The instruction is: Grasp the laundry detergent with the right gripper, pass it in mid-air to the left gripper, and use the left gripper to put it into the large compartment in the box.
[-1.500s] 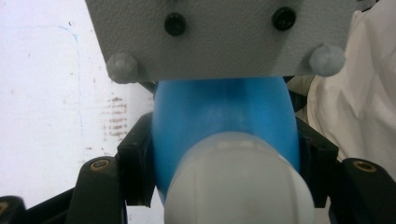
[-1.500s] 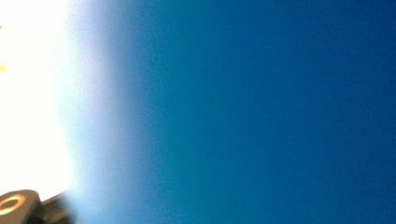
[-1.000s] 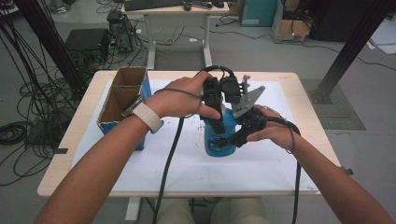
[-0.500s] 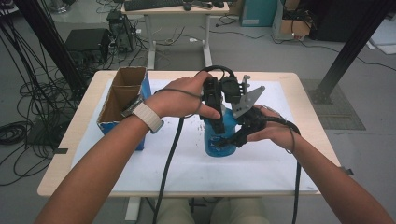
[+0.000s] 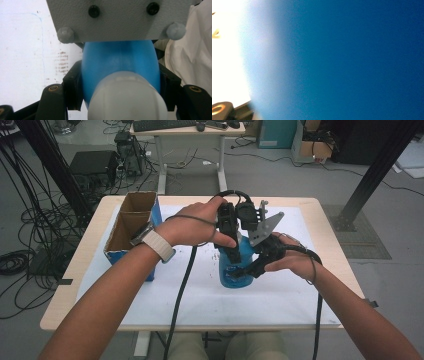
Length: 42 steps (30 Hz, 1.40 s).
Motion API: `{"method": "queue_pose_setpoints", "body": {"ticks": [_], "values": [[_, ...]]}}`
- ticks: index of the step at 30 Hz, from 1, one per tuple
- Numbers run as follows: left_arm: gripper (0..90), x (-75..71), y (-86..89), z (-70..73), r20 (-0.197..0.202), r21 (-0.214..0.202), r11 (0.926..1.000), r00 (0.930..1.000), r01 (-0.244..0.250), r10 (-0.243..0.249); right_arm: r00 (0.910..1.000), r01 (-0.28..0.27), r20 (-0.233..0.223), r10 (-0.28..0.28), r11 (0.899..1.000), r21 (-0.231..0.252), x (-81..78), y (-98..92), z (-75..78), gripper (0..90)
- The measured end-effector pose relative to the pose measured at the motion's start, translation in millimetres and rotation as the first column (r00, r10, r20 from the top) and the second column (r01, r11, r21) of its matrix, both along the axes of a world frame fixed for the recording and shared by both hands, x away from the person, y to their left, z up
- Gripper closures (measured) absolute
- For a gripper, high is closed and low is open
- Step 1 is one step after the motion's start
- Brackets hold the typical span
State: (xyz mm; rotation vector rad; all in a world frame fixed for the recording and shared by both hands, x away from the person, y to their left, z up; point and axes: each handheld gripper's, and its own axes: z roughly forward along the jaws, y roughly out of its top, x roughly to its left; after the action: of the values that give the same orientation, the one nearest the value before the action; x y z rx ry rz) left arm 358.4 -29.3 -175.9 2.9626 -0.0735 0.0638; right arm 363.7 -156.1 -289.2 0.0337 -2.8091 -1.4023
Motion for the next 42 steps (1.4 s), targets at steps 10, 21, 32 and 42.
{"method": "queue_pose_setpoints", "body": {"ticks": [10, 21, 32, 42], "values": [[37.1, -0.2, 0.6, -0.1, 0.002, 0.001, 1.0, 1.0, 0.001, -0.001, 1.0, -0.002, -0.002, 0.002, 1.0, -0.001, 0.0, 0.7, 0.0, 42.9], [37.1, 0.6, 1.2, -0.4, 0.003, -0.001, 1.0, 1.0, 0.003, -0.003, 1.0, -0.001, 0.001, 0.001, 1.0, -0.003, 0.7, 1.0, -0.1, 42.9], [37.1, 0.9, 1.4, -0.4, 0.002, 0.001, 1.0, 1.0, 0.004, -0.004, 1.0, 0.001, 0.002, -0.001, 1.0, -0.002, 0.8, 1.4, -0.3, 42.9], [37.1, 1.0, 1.6, -0.1, 0.003, 0.002, 1.0, 1.0, -0.001, 0.001, 0.9999, -0.009, 0.009, 0.009, 1.0, 0.004, 2.0, 2.2, -0.2, 42.9]]}}
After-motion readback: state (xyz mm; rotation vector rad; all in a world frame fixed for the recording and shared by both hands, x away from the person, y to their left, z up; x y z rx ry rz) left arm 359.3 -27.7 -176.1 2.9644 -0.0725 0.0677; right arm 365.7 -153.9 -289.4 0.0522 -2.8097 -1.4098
